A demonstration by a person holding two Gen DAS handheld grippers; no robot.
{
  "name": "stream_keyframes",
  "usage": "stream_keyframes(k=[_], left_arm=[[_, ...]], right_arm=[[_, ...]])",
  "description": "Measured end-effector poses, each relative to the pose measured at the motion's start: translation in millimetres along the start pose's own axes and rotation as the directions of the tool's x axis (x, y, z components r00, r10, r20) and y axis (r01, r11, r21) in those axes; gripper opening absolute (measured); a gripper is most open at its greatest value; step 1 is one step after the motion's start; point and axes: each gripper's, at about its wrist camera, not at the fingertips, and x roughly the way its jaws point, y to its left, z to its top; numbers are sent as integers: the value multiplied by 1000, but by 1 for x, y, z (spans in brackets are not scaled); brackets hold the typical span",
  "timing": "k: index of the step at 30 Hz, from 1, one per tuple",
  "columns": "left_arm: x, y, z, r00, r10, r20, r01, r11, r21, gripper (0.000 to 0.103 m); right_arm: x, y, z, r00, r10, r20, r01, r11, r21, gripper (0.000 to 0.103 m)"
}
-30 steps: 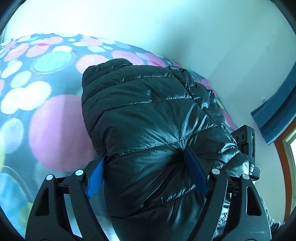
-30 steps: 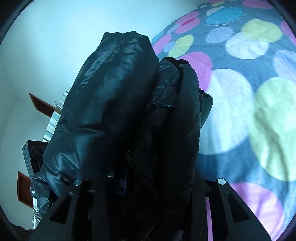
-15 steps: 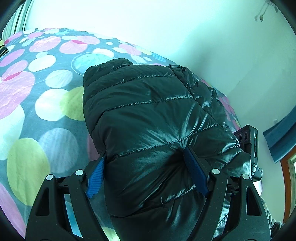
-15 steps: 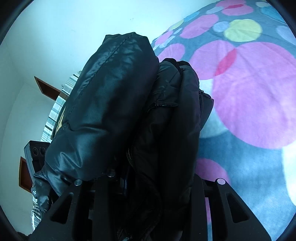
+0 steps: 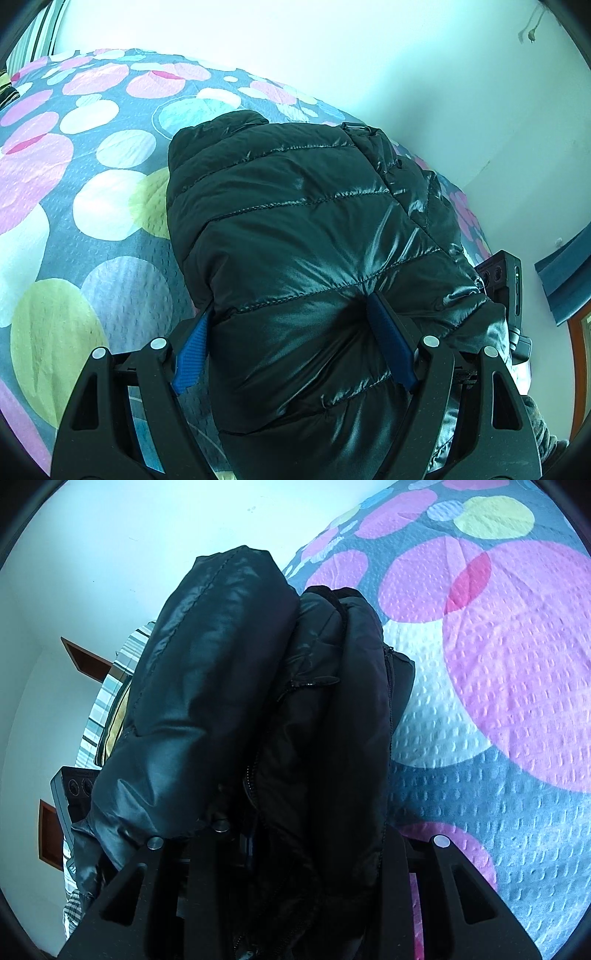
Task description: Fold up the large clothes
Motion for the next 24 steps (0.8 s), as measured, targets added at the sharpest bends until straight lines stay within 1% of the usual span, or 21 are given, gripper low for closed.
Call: stream_keyframes(k=[4, 10, 15, 24], left_arm=[[5, 0, 4, 1000, -2, -1, 2, 1000, 12, 80], [12, 4, 7, 999, -33, -14, 34, 999, 29, 80], [15, 9, 8, 999, -45, -15, 45, 999, 18, 80], [13, 7, 7, 999, -32, -15, 32, 999, 20, 80]], right_arm=[[-17, 3, -18, 1000, -11, 11, 11, 1000, 3, 33], [-39, 4, -40, 999, -42, 32, 41, 999, 8, 32], [-44, 6, -45, 998, -56, 39, 56, 998, 5, 32], [-44, 5, -45, 998, -52, 44, 52, 999, 12, 33]])
